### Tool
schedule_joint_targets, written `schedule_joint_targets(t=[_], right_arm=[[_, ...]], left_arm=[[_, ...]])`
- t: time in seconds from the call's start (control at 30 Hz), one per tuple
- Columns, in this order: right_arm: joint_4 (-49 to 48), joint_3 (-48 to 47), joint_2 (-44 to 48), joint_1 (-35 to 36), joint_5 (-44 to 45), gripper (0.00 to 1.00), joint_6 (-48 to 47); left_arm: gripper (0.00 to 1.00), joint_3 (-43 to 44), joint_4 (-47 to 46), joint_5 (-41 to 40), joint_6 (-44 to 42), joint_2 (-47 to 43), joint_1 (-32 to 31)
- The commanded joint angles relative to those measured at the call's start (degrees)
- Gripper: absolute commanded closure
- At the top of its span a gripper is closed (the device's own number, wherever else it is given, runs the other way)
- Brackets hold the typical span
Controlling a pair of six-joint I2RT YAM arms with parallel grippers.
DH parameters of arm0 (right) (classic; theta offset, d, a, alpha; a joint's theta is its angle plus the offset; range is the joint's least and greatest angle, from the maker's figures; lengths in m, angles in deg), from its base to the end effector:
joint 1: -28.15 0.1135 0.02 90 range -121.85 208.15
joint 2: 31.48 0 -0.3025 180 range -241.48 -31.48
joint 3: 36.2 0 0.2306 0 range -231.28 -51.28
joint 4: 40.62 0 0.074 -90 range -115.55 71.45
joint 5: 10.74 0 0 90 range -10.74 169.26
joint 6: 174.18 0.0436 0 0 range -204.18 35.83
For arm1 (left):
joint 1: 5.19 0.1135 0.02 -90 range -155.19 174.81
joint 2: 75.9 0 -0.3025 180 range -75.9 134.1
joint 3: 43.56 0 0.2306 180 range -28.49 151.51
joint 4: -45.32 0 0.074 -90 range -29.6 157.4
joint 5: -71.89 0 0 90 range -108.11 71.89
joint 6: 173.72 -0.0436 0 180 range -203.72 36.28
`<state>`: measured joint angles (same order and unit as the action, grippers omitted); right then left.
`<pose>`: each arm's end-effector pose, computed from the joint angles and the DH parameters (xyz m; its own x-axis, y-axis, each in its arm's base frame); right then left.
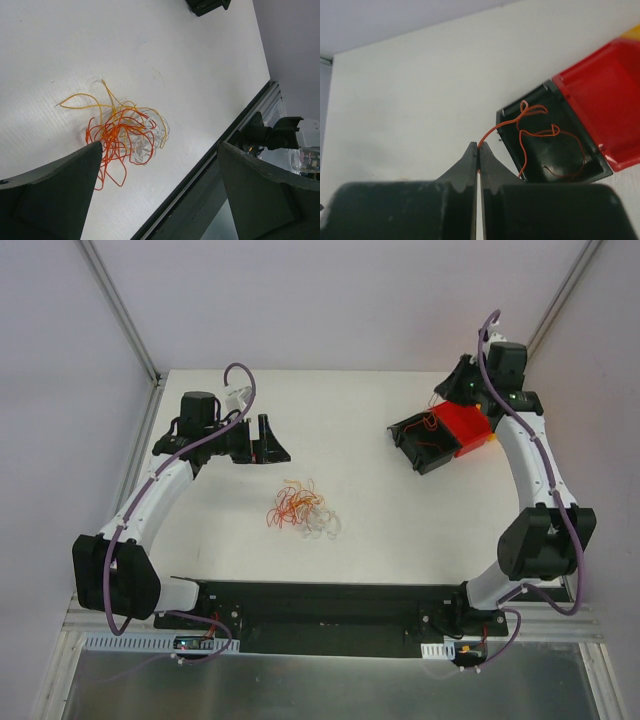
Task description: Untangle the cables
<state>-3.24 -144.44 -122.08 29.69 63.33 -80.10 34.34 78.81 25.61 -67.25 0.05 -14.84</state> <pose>0.3516 0.0214 0.4467 -0.3570 0.0588 -0.9323 -0.2593 0.9525 0.1594 0.2581 -0.0745 0.3596 -0.6935 -0.0899 -0.7148 0.5268 0.6134 -0.5883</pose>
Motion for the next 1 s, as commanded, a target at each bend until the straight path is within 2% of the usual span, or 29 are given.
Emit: schedule_joint_targets(t=[0.0, 0.2, 0.37, 0.5, 0.63, 0.77, 0.97], right_arm=[[-7.36, 7.55, -1.67, -0.31, -0.60, 0.99, 0.94], [-7.98, 9.76, -9.39, -0.31, 1.85, 0.99, -1.87], [-3.16, 6.33, -16.17, 0.13, 6.16, 1.00, -6.01], [-1.48, 7.12, -18.02, 1.71, 9.14, 0.99, -6.97], [3.79, 3.52, -21.71, 2.94, 11.44, 1.00, -9.17], [6.34, 3.17, -21.02, 3.64, 11.88, 0.99, -9.44], [4.14, 8.09, -11.09, 6.37, 17.67, 0.99, -12.16]], left_arm=[[0.03, -0.34, -0.57, 2.42, -0.82, -0.18, 0.51], [0.03, -0.43, -0.66, 2.51, -0.74, -0.27, 0.51], [0.03, -0.43, -0.75, 2.86, -0.74, -0.27, 0.51], [0.03, -0.51, -0.75, 2.68, -0.74, -0.27, 0.51], [0.03, -0.51, -0.75, 3.03, -0.65, -0.09, 0.51], [0.03, -0.60, -0.75, 3.03, -0.65, -0.09, 0.51], [0.03, -0.51, -0.84, 3.30, -0.47, -0.01, 0.51]])
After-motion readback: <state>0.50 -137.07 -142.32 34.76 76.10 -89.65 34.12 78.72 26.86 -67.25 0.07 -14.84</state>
